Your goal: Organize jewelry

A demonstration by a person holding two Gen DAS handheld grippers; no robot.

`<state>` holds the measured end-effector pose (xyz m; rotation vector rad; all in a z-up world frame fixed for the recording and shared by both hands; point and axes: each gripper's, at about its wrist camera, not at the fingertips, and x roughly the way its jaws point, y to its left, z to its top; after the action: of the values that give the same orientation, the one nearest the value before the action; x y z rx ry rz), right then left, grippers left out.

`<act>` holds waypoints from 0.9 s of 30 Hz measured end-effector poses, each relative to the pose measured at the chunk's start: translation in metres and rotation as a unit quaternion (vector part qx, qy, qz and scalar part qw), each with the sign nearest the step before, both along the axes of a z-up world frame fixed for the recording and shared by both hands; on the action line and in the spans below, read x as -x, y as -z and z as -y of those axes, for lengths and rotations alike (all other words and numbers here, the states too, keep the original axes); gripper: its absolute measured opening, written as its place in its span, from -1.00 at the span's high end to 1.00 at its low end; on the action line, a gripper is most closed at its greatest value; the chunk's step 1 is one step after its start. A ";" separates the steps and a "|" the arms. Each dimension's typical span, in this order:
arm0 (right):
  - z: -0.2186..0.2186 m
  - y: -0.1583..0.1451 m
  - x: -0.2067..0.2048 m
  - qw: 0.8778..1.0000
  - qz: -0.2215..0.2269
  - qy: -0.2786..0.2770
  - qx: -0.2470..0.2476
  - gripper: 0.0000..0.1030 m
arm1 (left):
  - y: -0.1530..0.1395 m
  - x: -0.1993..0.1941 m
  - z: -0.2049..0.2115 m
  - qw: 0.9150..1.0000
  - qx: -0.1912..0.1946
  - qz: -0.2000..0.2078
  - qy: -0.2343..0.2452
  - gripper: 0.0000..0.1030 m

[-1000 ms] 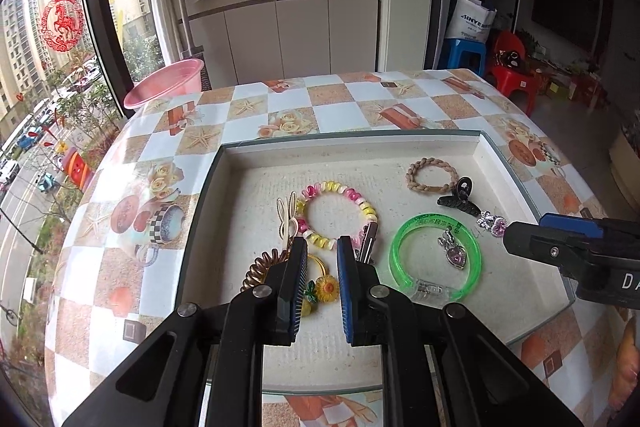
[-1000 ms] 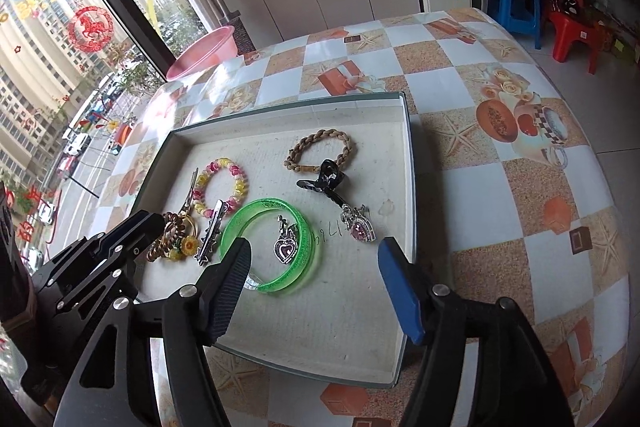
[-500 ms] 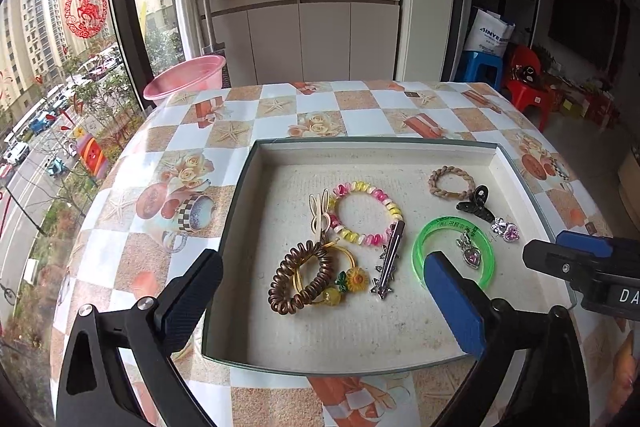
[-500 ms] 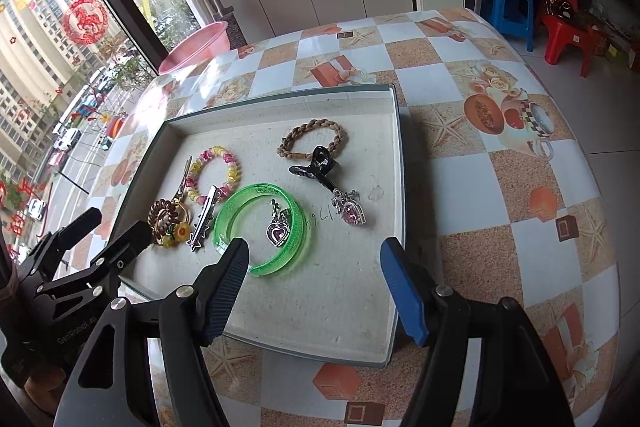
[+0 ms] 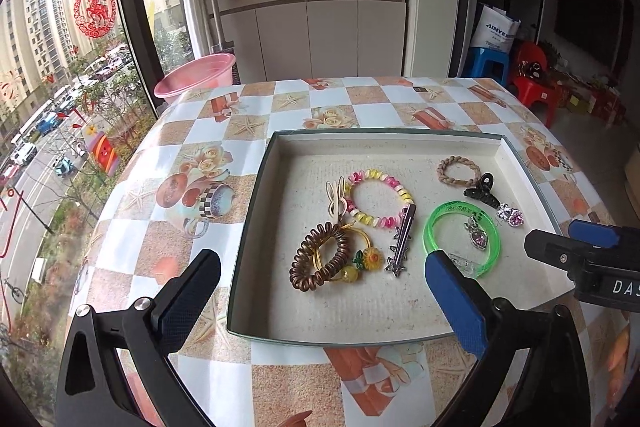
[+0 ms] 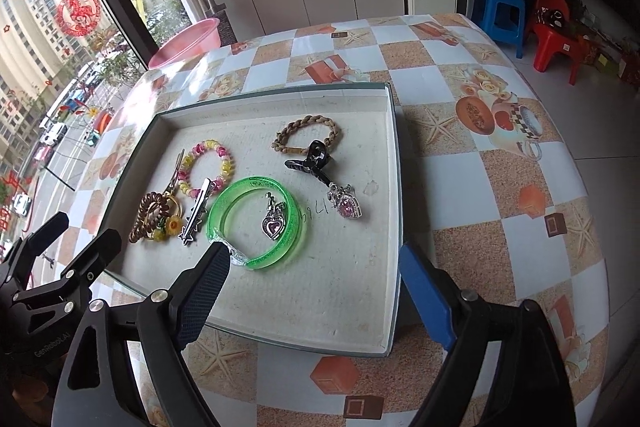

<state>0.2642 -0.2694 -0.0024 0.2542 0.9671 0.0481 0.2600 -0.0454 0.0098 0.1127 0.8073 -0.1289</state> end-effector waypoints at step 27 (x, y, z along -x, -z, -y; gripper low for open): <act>-0.029 -0.015 0.092 0.993 0.087 0.027 0.074 -0.73 | 0.003 0.096 -0.026 0.998 0.011 0.049 -0.029 -1.00</act>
<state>0.1720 -0.2402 0.0126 0.1374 0.7853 -0.0497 0.1637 -0.0197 0.0072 0.0734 0.7115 -0.0761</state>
